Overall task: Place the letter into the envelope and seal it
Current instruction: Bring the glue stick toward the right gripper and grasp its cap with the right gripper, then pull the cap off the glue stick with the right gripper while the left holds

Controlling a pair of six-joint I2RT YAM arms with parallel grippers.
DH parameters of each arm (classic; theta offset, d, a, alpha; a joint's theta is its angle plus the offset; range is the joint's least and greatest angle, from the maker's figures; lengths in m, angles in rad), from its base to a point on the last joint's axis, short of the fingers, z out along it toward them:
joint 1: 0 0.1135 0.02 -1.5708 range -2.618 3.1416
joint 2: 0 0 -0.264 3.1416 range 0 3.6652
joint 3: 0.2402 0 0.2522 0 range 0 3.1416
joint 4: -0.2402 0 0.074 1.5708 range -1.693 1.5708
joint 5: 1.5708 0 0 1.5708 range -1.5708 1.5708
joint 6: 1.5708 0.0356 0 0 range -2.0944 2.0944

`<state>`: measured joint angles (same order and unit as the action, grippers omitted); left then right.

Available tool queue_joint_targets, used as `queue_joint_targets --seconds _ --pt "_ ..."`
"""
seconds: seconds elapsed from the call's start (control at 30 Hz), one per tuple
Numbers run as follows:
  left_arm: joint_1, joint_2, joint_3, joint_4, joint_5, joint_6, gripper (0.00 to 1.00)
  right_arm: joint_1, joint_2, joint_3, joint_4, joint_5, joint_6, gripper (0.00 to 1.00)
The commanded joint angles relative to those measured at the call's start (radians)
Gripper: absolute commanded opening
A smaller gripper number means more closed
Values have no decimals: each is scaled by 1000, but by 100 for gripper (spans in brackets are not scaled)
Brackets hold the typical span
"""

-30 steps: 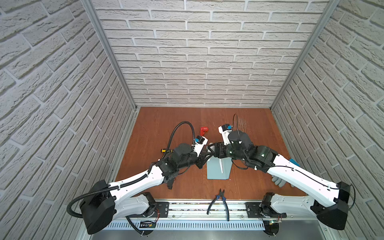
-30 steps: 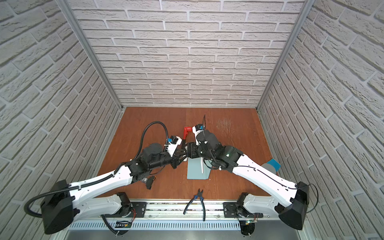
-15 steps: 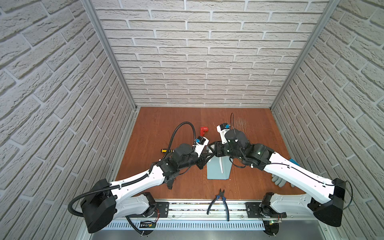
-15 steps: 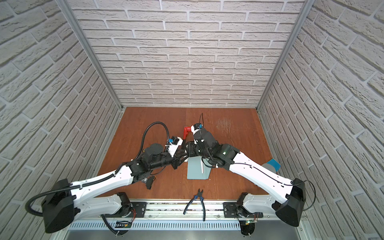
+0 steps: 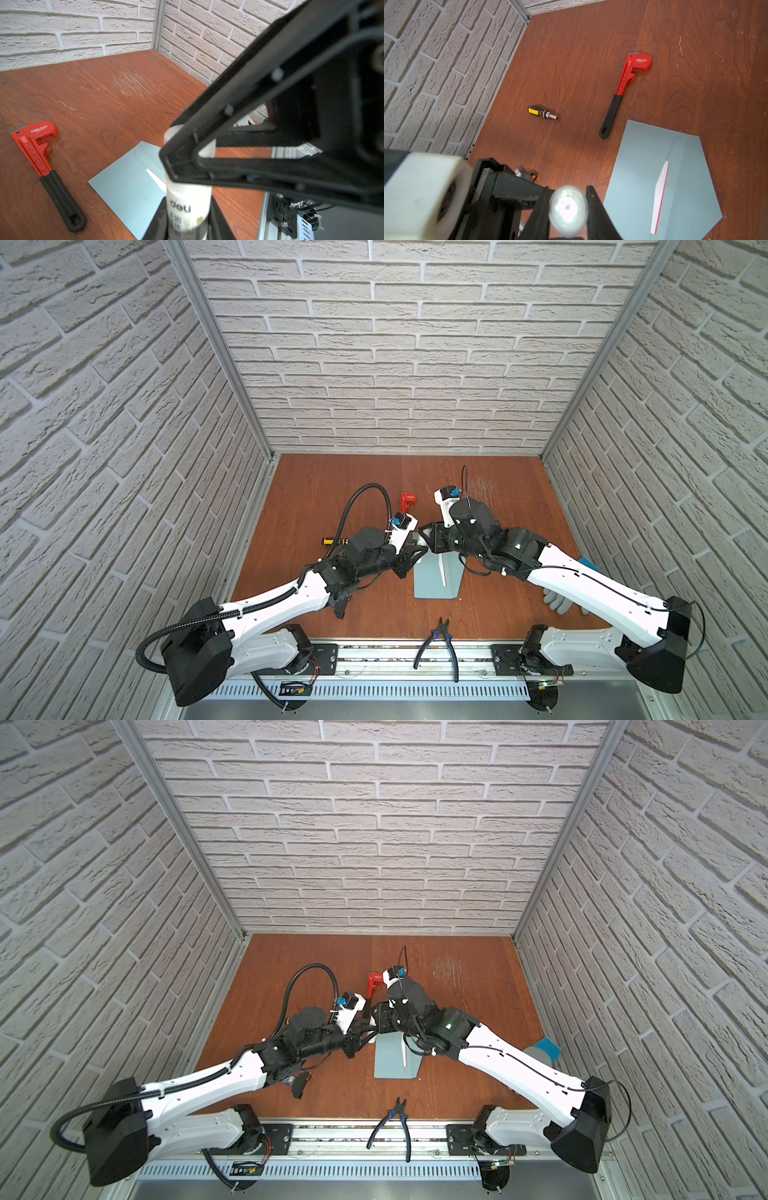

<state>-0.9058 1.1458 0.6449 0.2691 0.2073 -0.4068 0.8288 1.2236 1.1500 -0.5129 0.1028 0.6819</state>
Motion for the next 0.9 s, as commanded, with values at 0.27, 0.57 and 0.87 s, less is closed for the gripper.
queue_joint_targets --seconds 0.27,0.57,0.87 --pt "-10 5 -8 2 -27 31 0 6 -2 37 59 -11 6 15" --pt "-10 14 -34 -18 -34 34 0 3 8 80 17 11 -24 9" --pt "-12 0 -57 -21 -6 20 0 -31 -4 117 -30 43 -56 8"
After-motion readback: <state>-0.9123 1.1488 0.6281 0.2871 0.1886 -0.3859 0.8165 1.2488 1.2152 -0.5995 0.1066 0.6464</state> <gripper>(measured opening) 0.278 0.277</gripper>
